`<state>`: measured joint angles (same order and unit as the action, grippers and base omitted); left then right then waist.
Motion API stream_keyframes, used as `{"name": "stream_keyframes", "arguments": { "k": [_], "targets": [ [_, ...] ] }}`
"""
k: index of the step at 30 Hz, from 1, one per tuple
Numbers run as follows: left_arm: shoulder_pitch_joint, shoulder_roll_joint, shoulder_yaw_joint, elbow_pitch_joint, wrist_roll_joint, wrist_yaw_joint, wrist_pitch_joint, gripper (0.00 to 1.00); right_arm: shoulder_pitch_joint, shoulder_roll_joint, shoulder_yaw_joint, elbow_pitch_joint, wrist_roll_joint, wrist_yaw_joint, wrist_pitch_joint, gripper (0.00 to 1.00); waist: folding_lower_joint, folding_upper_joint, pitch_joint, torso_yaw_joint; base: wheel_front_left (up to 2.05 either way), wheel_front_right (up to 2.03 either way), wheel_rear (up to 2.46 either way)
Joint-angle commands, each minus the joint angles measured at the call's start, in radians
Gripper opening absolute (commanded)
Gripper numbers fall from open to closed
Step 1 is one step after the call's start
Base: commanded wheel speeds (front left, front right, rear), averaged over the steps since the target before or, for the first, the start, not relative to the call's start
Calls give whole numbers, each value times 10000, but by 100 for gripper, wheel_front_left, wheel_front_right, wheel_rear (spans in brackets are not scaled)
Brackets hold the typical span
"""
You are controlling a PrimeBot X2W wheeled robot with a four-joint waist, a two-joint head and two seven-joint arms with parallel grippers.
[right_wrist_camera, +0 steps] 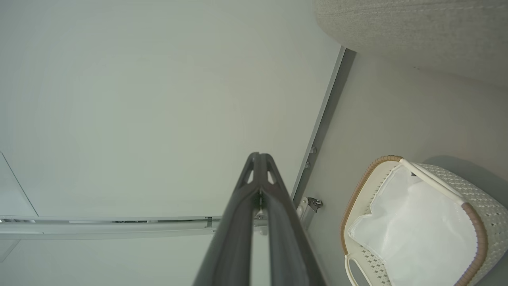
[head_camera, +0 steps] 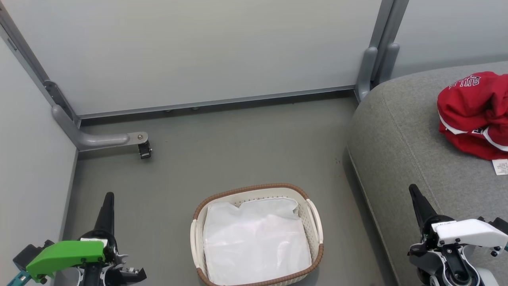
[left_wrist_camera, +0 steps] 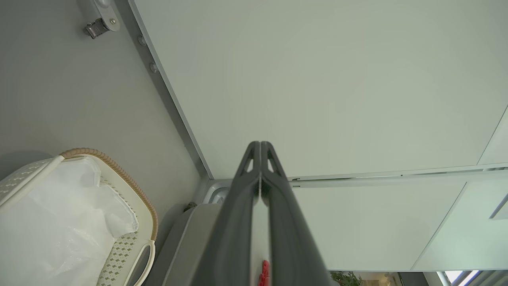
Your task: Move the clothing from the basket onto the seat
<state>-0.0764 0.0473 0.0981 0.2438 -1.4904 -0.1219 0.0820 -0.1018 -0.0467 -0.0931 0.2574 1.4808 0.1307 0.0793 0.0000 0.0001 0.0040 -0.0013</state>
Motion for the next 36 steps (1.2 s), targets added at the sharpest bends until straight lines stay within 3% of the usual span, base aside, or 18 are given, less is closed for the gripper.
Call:
{"name": "stream_keyframes", "arguments": {
  "k": [1,19,36],
  "targets": [
    [-244,50,66,-9,-183,-48,48,0,-99,-64,-62,-81,196,1,77,0,0,-1,-1,1,0,0,0],
    [-404,53,192,24,-1255,-123,369,0,-100,-71,-242,-158,1364,0,383,0,0,-1,-9,13,0,0,0],
    [-383,53,184,22,-1239,-115,361,0,-99,-67,-241,-153,1333,0,386,0,0,-1,-9,13,0,0,0]
  ]
}}
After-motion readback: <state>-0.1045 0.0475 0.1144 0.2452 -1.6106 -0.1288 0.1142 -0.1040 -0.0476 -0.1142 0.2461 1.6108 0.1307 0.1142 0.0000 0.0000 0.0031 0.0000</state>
